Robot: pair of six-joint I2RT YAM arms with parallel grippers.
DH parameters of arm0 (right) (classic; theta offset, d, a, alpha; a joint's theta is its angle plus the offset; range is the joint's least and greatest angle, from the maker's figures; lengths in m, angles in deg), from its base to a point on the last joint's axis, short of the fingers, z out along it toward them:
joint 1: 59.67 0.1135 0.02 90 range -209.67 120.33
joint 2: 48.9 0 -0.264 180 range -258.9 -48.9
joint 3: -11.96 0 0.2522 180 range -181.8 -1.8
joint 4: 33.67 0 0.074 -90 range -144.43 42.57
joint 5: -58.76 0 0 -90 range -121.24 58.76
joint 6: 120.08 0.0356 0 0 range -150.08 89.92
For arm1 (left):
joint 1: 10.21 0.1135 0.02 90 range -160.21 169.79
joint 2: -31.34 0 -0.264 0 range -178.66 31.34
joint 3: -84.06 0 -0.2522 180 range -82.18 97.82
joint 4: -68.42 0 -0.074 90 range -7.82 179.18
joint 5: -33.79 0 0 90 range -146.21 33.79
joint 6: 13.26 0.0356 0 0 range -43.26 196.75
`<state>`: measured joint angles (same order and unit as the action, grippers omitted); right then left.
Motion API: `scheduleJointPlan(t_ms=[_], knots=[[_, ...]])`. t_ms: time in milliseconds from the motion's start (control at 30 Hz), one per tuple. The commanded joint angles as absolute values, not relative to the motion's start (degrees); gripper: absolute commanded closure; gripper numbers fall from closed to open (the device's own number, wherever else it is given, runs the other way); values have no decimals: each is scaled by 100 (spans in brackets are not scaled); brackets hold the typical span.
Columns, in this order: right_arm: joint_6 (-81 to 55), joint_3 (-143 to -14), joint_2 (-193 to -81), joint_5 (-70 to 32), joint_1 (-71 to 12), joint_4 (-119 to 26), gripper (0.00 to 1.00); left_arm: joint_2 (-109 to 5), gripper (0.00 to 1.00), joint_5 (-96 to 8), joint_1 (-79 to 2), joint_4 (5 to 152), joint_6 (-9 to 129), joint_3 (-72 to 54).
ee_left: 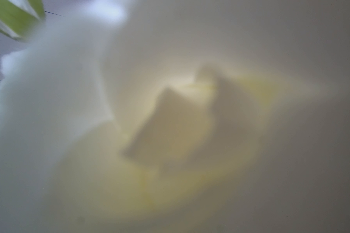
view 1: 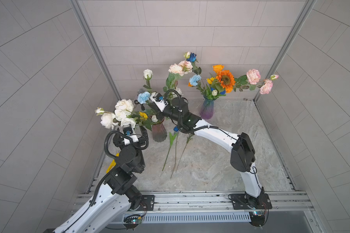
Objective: Pick out blue flowers from the vase
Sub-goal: Pick up the flower from the vase.
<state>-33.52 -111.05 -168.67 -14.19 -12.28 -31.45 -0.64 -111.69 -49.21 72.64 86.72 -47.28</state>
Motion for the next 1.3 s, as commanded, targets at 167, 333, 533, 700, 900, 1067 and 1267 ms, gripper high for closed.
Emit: scheduleJointPlan(t_ms=[167,333,533,700,900,1067,1267], knots=[[-3028,-10845,-16562,-1407,-1265,-2573,99,-65,5,-11241,-4905,7380,8668,-4559],[-3114,-10911,-16579,-1478,-1283,-2660,99,37,6,-11012,-4904,7983,8465,-4279],[-2957,-10761,-16393,-1397,-1344,-2478,99,26,5,-10616,-4905,8435,8291,-3861],[-2948,-10826,-16495,-1424,-1358,-2540,99,-45,3,-10106,-4905,8632,8020,-3549],[-2755,-10781,-16675,-1404,-1397,-2405,99,-228,3,-9671,-4906,8772,7774,-3105],[-2656,-10767,-16768,-1377,-1402,-2362,99,-519,2,-9346,-4905,8767,7747,-2602],[-2586,-10699,-16830,-1365,-1397,-2309,99,-755,0,-9240,-4905,8550,8035,-2035]])
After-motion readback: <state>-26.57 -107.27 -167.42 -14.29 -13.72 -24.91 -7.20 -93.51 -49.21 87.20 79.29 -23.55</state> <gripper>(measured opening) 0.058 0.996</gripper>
